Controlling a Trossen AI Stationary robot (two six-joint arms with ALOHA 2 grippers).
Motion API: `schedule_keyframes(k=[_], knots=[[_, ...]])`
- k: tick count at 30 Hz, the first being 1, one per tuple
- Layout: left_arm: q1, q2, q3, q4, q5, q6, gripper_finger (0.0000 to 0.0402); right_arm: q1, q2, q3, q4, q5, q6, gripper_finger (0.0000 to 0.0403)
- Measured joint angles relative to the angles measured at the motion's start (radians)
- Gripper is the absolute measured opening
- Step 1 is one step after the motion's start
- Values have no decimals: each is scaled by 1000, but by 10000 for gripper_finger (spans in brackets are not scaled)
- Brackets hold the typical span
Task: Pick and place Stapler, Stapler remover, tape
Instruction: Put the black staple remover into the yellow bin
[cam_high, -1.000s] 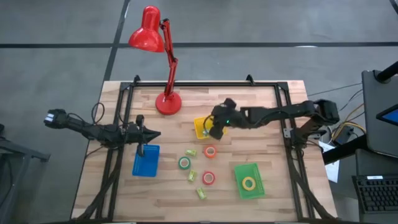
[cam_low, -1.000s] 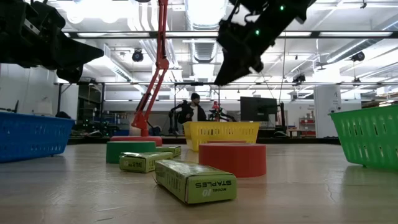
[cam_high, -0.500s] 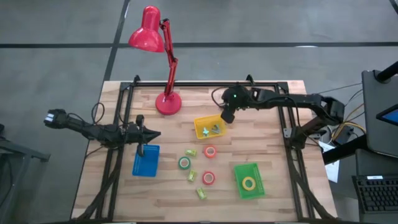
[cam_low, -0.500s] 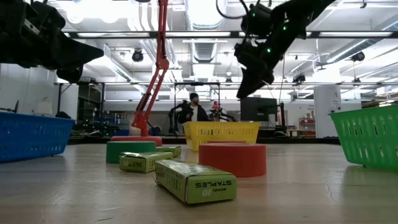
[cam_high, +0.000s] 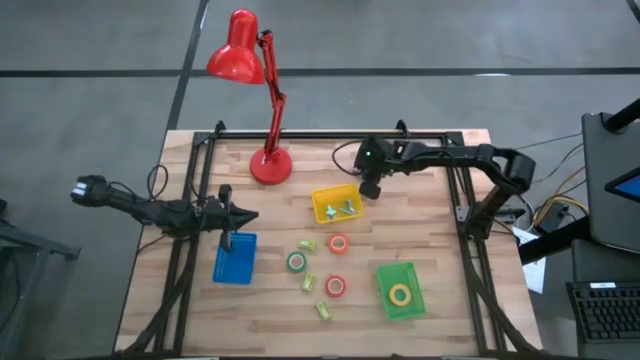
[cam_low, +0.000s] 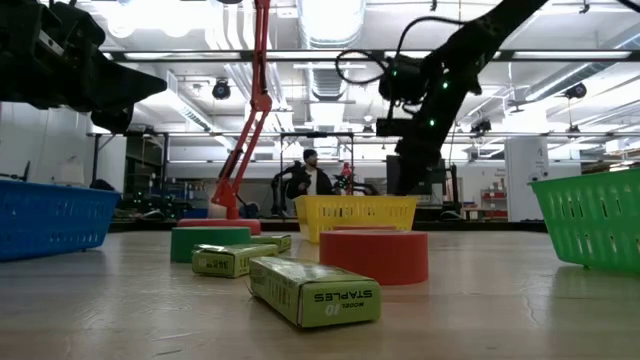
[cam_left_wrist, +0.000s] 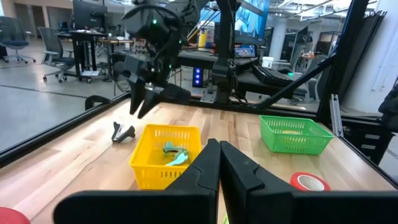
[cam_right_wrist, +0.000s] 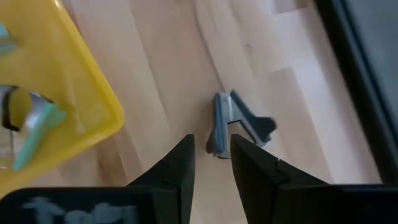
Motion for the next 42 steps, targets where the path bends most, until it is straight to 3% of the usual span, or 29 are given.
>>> schedule_keyframes(k=[42], knots=[[0, 0, 0, 0, 0, 0, 10, -5, 105, -12, 63, 13, -99, 54]])
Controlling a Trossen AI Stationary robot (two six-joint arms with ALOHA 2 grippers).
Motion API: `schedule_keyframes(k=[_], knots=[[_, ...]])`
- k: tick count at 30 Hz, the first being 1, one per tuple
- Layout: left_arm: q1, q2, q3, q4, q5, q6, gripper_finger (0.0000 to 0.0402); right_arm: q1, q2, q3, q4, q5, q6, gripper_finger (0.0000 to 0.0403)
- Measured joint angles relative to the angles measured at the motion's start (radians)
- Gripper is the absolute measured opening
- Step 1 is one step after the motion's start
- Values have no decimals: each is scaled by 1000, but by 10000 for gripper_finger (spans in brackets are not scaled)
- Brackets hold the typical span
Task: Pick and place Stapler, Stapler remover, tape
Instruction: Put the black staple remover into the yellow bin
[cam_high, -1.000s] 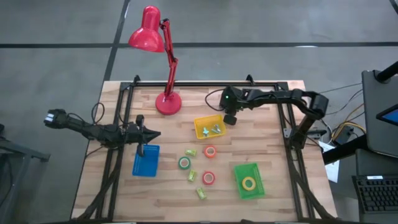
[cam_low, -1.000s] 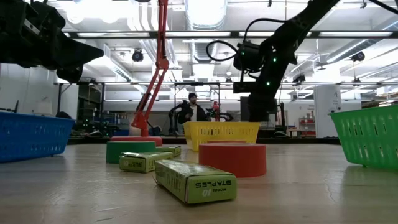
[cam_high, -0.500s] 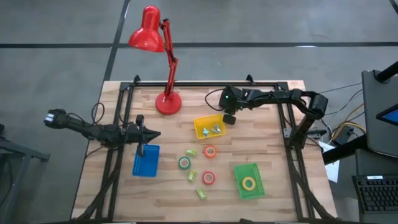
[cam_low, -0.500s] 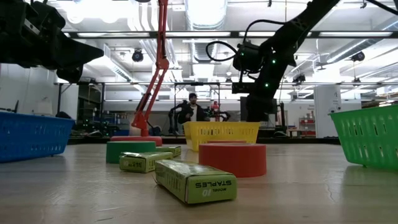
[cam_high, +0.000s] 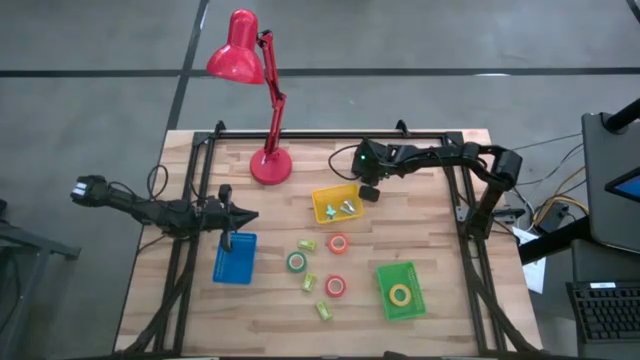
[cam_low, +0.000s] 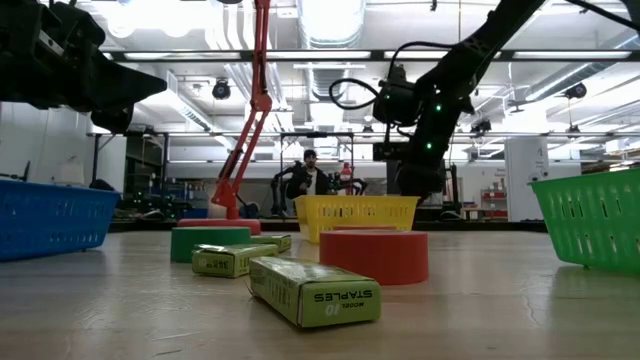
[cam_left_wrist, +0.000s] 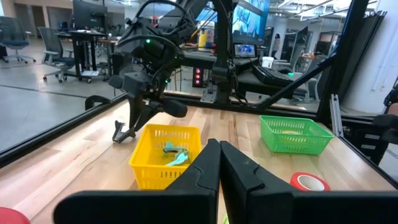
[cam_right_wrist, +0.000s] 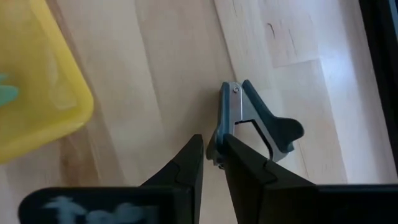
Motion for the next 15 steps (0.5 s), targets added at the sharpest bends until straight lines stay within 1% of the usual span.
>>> schedule_keyframes(k=[5, 9, 15], knots=[[0, 0, 0, 0, 0, 0, 10, 0, -9, -1, -6, -4, 3, 38], [0, 0, 0, 0, 0, 0, 10, 0, -5, -2, -7, -4, 3, 14], [0, 0, 0, 0, 0, 0, 10, -1, -3, -1, -4, 2, 39, 9]])
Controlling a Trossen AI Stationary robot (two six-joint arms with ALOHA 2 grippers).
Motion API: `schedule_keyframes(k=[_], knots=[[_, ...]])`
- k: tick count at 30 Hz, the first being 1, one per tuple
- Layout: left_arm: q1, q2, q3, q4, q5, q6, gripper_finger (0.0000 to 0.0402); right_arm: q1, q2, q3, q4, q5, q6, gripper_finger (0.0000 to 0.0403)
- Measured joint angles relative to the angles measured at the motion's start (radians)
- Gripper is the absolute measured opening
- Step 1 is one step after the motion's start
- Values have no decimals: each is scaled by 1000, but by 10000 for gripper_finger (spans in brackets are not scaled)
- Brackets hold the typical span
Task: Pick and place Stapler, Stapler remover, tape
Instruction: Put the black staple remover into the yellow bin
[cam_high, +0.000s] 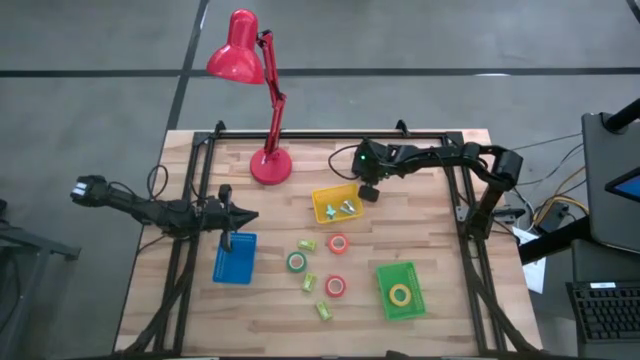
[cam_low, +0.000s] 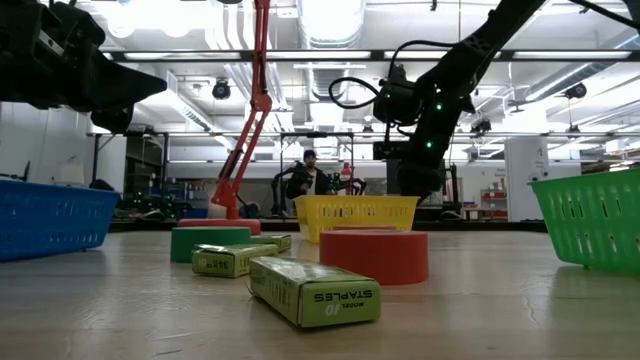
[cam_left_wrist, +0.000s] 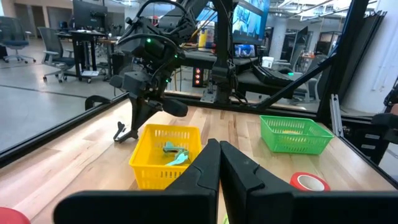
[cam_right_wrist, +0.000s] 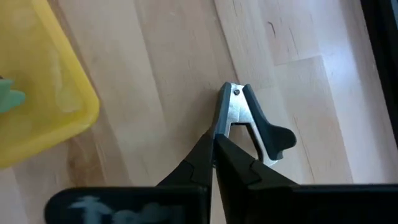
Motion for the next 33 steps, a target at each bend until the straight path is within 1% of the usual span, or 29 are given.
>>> schedule_keyframes(k=[6, 11, 14, 23, 28, 33], knots=[[0, 0, 0, 0, 0, 0, 10, -1, -49, -1, -4, 94, 28, 8], [0, 0, 0, 0, 0, 0, 10, 9, -106, -1, -3, 99, 65, 8], [0, 0, 0, 0, 0, 0, 10, 35, -139, -1, -2, 99, 97, 8], [0, 0, 0, 0, 0, 0, 10, 206, -214, 0, 27, 100, 141, 8], [0, 0, 0, 0, 0, 0, 10, 309, -225, 0, 76, 101, 152, 8], [0, 0, 0, 0, 0, 0, 10, 374, -224, 0, 101, 101, 198, 8]])
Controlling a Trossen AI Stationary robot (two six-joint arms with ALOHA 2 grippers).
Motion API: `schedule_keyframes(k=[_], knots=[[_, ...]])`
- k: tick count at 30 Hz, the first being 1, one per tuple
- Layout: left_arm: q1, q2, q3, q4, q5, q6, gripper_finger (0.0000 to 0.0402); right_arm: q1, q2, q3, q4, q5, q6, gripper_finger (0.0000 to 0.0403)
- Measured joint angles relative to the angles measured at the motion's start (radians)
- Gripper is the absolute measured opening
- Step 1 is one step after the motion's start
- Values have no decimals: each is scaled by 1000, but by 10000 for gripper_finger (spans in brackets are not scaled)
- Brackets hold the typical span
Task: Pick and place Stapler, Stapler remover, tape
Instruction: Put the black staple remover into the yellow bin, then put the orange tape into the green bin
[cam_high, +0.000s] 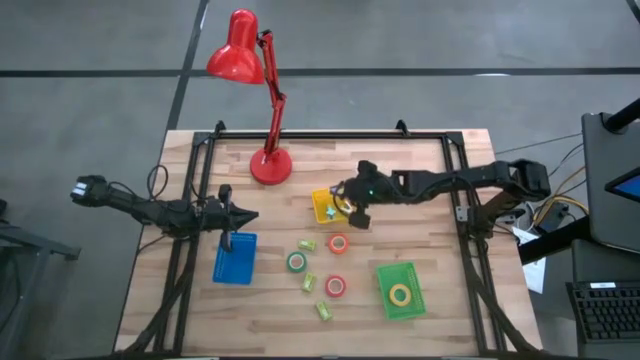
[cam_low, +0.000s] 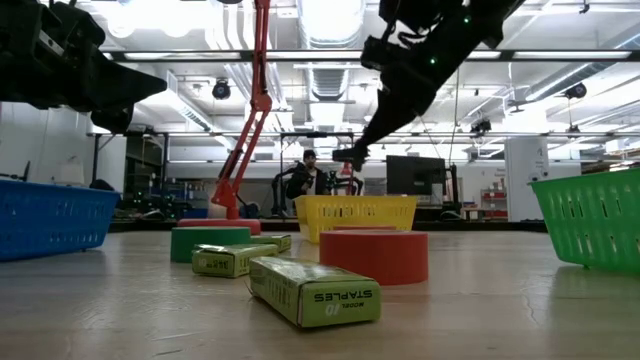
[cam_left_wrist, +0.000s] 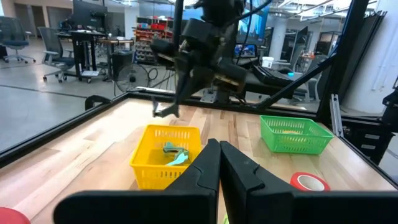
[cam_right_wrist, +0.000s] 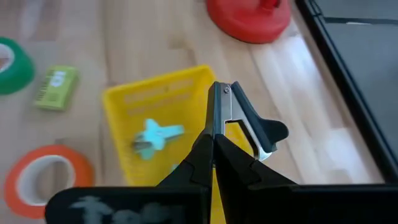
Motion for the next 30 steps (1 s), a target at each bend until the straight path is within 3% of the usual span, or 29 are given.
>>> schedule_keyframes(k=[16, 24, 27, 30], knots=[[0, 0, 0, 0, 0, 0, 10, 35, 31, -3, -1, -14, 98, 13], [0, 0, 0, 0, 0, 0, 10, 46, 33, -3, -1, -29, 130, 80], [0, 0, 0, 0, 0, 0, 10, 66, 29, -3, 5, -147, 130, 99], [0, 0, 0, 0, 0, 0, 10, 106, 29, -2, 7, -171, 140, 108]])
